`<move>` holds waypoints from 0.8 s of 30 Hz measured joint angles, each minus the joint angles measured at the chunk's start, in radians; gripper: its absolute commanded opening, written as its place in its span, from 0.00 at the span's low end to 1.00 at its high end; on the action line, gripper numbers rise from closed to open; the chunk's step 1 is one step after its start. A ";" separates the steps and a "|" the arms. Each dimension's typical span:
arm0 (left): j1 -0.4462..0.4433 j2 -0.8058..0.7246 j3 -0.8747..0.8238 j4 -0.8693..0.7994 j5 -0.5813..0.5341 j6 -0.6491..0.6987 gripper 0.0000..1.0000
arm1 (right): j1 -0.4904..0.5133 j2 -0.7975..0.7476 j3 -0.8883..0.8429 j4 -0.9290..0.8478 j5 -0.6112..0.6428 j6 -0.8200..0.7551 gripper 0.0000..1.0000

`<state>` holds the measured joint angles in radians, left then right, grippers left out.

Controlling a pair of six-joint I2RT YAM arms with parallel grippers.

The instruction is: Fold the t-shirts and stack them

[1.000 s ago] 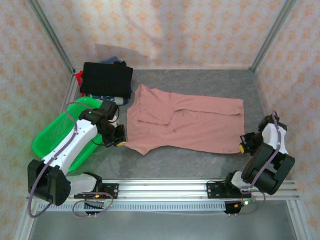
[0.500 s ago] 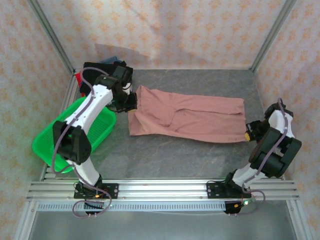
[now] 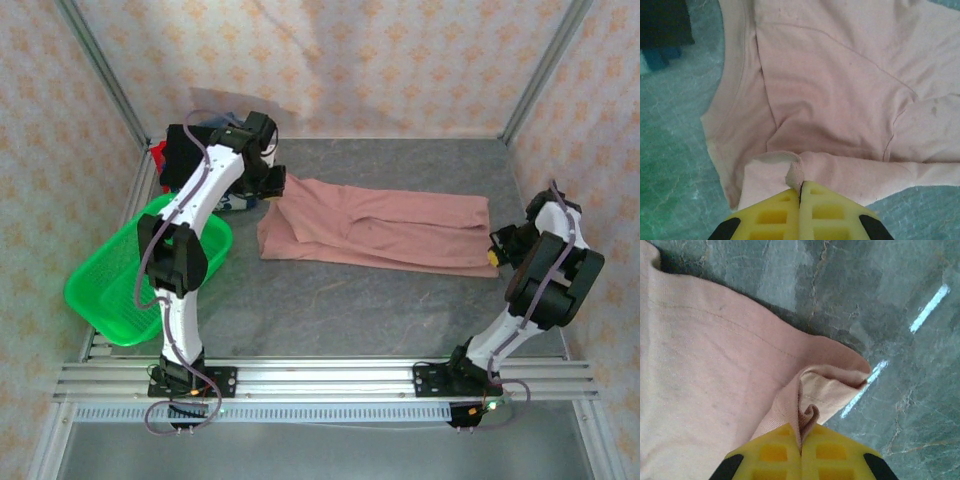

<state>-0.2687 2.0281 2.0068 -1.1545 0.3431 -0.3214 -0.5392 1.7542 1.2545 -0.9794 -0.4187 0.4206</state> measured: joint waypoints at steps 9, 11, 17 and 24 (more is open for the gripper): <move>0.000 0.137 0.177 -0.015 -0.018 0.032 0.00 | 0.010 0.071 0.076 0.003 0.000 -0.003 0.00; 0.000 0.155 0.197 -0.016 -0.023 0.033 0.00 | 0.016 0.086 0.093 0.004 -0.001 -0.003 0.00; 0.000 0.193 0.240 -0.019 -0.043 0.035 0.00 | 0.029 0.134 0.147 0.006 -0.007 -0.003 0.01; 0.000 0.240 0.253 -0.012 -0.060 0.031 0.00 | 0.032 0.183 0.171 0.007 -0.008 -0.003 0.03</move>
<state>-0.2687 2.2681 2.2601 -1.1664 0.2829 -0.2905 -0.5072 1.9373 1.4254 -0.9722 -0.4267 0.4171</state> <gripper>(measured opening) 0.041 0.051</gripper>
